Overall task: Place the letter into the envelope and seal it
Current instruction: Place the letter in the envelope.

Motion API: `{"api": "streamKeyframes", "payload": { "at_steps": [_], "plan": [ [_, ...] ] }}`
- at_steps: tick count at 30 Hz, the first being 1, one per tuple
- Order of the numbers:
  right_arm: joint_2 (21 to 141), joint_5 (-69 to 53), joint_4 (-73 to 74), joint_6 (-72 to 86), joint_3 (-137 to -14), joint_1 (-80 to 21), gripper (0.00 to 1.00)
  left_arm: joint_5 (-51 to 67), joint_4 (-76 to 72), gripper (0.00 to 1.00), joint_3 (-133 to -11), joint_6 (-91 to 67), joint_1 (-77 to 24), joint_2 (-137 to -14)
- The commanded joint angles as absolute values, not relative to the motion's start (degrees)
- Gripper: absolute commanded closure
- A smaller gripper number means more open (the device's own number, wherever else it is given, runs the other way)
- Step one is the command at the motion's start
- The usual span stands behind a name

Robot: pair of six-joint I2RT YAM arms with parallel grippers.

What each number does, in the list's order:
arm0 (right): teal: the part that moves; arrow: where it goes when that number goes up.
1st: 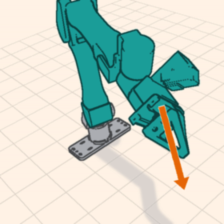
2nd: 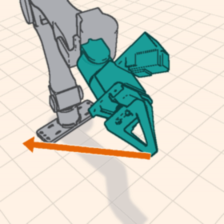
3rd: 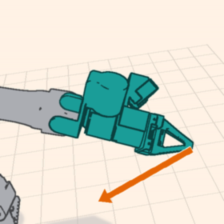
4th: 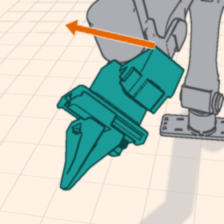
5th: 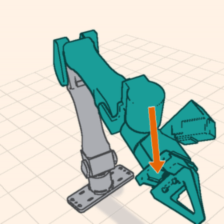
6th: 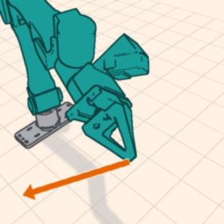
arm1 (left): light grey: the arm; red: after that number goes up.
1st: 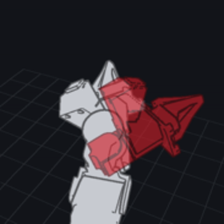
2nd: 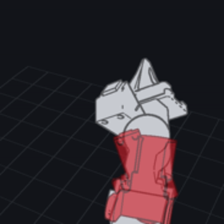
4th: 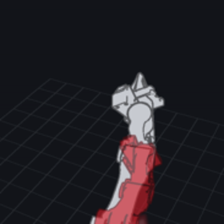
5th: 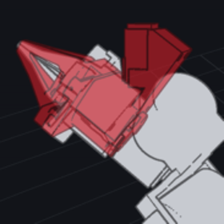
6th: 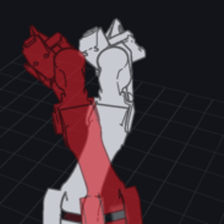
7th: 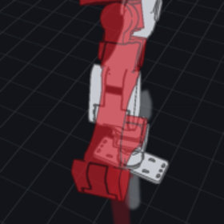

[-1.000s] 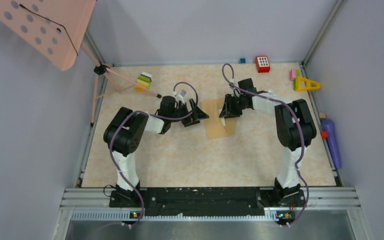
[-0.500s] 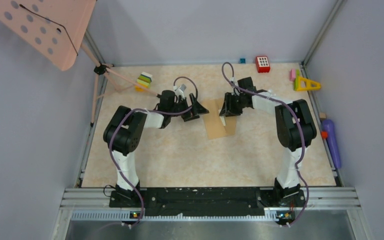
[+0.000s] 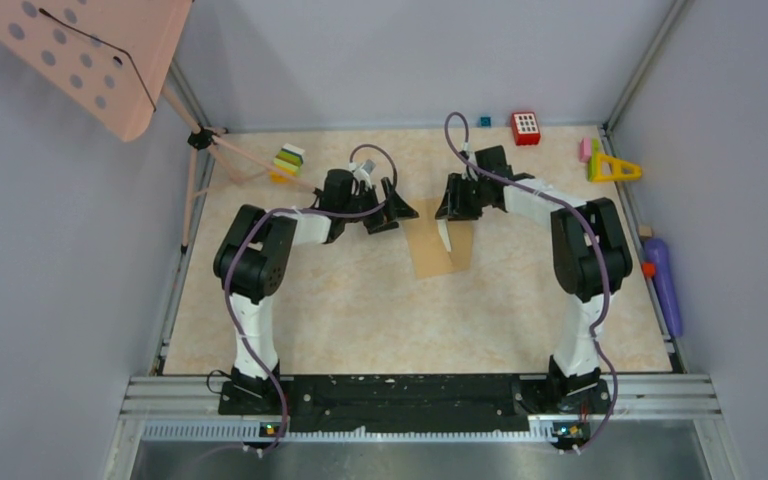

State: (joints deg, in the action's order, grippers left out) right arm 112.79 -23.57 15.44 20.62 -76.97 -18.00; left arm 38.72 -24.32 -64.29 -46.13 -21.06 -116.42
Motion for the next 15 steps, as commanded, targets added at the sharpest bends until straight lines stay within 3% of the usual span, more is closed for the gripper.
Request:
{"api": "streamKeyframes", "payload": {
  "at_steps": [1, 15],
  "plan": [
    [113.6, -23.2, 13.7, 21.2, -78.3, -18.8, 0.58, 36.9, -23.0, 0.02, -64.5, -43.8, -21.2, -116.3],
    [115.8, -23.0, 12.6, 22.1, -77.8, -19.0, 0.58, 36.3, -21.1, 0.02, -65.5, -43.4, -22.9, -117.9]
  ]
}}
